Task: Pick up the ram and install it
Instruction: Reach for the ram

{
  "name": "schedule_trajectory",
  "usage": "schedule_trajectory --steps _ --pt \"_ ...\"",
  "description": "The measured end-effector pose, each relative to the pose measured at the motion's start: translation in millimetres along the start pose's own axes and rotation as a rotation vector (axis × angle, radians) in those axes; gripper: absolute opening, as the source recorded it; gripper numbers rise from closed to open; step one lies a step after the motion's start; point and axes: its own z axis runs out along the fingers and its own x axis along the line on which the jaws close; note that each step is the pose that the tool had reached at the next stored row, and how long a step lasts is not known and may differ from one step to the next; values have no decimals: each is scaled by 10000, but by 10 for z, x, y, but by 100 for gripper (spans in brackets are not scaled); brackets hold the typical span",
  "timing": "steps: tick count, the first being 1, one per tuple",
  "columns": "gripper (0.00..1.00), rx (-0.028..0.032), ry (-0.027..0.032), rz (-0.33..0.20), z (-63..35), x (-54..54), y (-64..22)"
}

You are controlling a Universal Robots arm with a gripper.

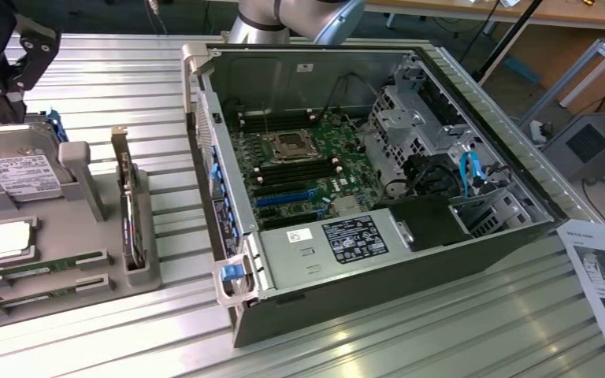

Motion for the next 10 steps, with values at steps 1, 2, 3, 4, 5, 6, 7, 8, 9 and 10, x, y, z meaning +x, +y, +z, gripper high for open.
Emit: schedule_trajectory --steps 1,2,3,4,5,6,7,8,9,10 --pt "11 0 -1 0 0 0 -16" --pt "11 0 0 1 -1 2 -39" --pt "11 -1 -1 1 -2 3 -58" --pt "11 -1 -1 1 -3 4 -75" --pt "11 -1 0 1 -4 4 -95" --pt "11 -1 0 0 -5 5 -113" --pt "11 -1 -1 0 -5 5 -132" --pt "11 0 0 0 -7 6 -157" --pt "11 -1 0 0 -8 7 -192" --pt "11 -1 0 0 -9 8 -215"
